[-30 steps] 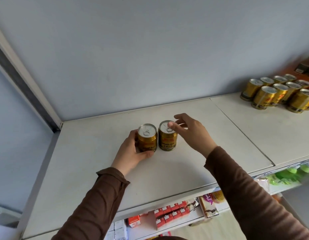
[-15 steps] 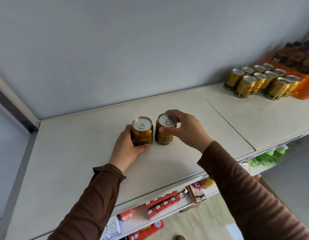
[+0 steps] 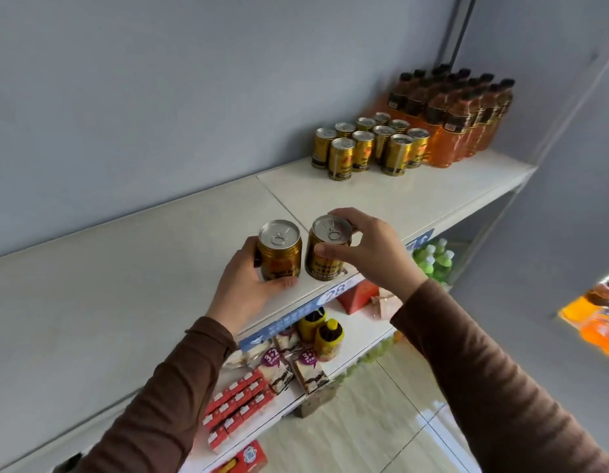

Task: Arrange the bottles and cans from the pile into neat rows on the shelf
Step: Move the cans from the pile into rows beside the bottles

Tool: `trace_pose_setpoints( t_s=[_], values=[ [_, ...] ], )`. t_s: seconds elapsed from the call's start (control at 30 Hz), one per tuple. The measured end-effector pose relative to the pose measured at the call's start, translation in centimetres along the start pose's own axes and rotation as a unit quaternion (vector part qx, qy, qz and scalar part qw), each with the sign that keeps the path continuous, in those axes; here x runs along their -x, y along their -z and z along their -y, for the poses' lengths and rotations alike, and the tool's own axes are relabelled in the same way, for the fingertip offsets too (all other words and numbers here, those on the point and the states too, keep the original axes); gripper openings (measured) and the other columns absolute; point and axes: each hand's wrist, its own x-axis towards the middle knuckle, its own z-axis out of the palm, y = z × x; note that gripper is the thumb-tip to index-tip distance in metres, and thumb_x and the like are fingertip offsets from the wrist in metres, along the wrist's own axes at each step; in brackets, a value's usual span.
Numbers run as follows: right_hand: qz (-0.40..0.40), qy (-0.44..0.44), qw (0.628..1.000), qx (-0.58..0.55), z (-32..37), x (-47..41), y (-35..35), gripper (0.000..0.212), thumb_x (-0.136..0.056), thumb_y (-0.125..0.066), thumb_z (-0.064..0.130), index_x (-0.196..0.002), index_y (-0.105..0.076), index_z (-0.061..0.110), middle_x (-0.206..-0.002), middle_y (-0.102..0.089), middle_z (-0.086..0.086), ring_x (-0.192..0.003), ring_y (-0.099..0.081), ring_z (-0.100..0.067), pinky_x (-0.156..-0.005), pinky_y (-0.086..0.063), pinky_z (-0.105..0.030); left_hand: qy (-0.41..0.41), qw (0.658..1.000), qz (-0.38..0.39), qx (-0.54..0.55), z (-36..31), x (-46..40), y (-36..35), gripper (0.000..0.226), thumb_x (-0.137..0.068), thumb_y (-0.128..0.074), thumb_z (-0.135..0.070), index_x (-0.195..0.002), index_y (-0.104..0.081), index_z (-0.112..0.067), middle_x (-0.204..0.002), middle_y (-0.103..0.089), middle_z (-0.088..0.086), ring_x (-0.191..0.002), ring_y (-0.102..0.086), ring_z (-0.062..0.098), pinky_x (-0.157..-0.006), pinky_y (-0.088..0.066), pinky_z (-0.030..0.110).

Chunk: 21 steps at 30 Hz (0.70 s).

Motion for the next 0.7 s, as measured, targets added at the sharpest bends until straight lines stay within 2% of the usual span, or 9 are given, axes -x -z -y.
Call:
trace_pose_setpoints(
  t_s=[0.07, 0.17, 0.3, 0.4, 0.53, 0.7],
  values=[
    [0.001, 0.001, 1.0, 0.004, -2.9, 0.3, 3.4, 0.066, -0.068, -0.077, 0.06, -0.125, -0.059, 0.032, -0.111, -0.068, 0.007, -0.103, -0.06, -0.013, -0.087, -0.051, -0.035, 0.001, 1.0, 0.0, 0.004, -2.2, -0.7, -4.0, 0.061, -0.065, -0.091, -0.039, -0.114, -0.055, -0.029, -0.112, -0.066, -0.011, -0.105, -0.061, 0.004, -0.085, -0.047, 0.023],
    [0.001, 0.007, 1.0, 0.019, -7.2, 0.3, 8.3, 0.066, -0.069, -0.078, 0.059, -0.126, -0.058, 0.032, -0.111, -0.068, 0.008, -0.101, -0.06, -0.011, -0.078, -0.048, -0.026, 0.004, 1.0, -0.005, 0.017, -5.4, -1.9, -9.8, 0.06, -0.065, -0.091, -0.036, -0.112, -0.056, -0.032, -0.109, -0.067, -0.014, -0.104, -0.062, 0.005, -0.086, -0.049, 0.029],
    [0.007, 0.01, 1.0, 0.026, -11.9, -0.5, 13.2, 0.066, -0.07, -0.078, 0.059, -0.126, -0.057, 0.031, -0.111, -0.068, 0.008, -0.101, -0.06, -0.011, -0.081, -0.052, -0.029, 0.004, 1.0, -0.004, 0.017, -8.5, -3.4, -15.6, 0.059, -0.062, -0.091, -0.04, -0.109, -0.055, -0.033, -0.106, -0.068, -0.015, -0.099, -0.062, -0.002, -0.079, -0.046, 0.022],
    [0.019, 0.008, 0.999, 0.024, -14.5, -2.0, 15.6, 0.065, -0.071, -0.077, 0.058, -0.126, -0.057, 0.03, -0.111, -0.067, 0.005, -0.101, -0.059, -0.014, -0.083, -0.053, -0.035, 0.01, 1.0, -0.005, -0.006, -9.9, -4.7, -18.1, 0.059, -0.065, -0.09, -0.041, -0.11, -0.053, -0.031, -0.11, -0.066, -0.014, -0.102, -0.06, -0.001, -0.08, -0.046, 0.02],
    [0.034, 0.014, 0.999, 0.03, -17.2, -5.4, 17.4, 0.062, -0.073, -0.076, 0.056, -0.125, -0.057, 0.029, -0.11, -0.066, 0.004, -0.102, -0.057, -0.016, -0.081, -0.053, -0.034, 0.015, 1.0, -0.012, -0.023, -10.6, -7.9, -20.2, 0.057, -0.067, -0.089, -0.038, -0.11, -0.052, -0.029, -0.109, -0.065, -0.012, -0.102, -0.06, 0.0, -0.08, -0.046, 0.02],
    [0.064, 0.035, 0.996, 0.043, -18.9, -11.4, 18.0, 0.056, -0.074, -0.077, 0.052, -0.12, -0.059, 0.027, -0.108, -0.065, 0.004, -0.098, -0.057, -0.016, -0.079, -0.052, -0.033, 0.029, 0.999, -0.043, -0.014, -9.5, -12.9, -21.6, 0.059, -0.065, -0.088, -0.04, -0.111, -0.052, -0.034, -0.109, -0.064, -0.017, -0.102, -0.058, -0.003, -0.082, -0.046, 0.021]
  ],
)
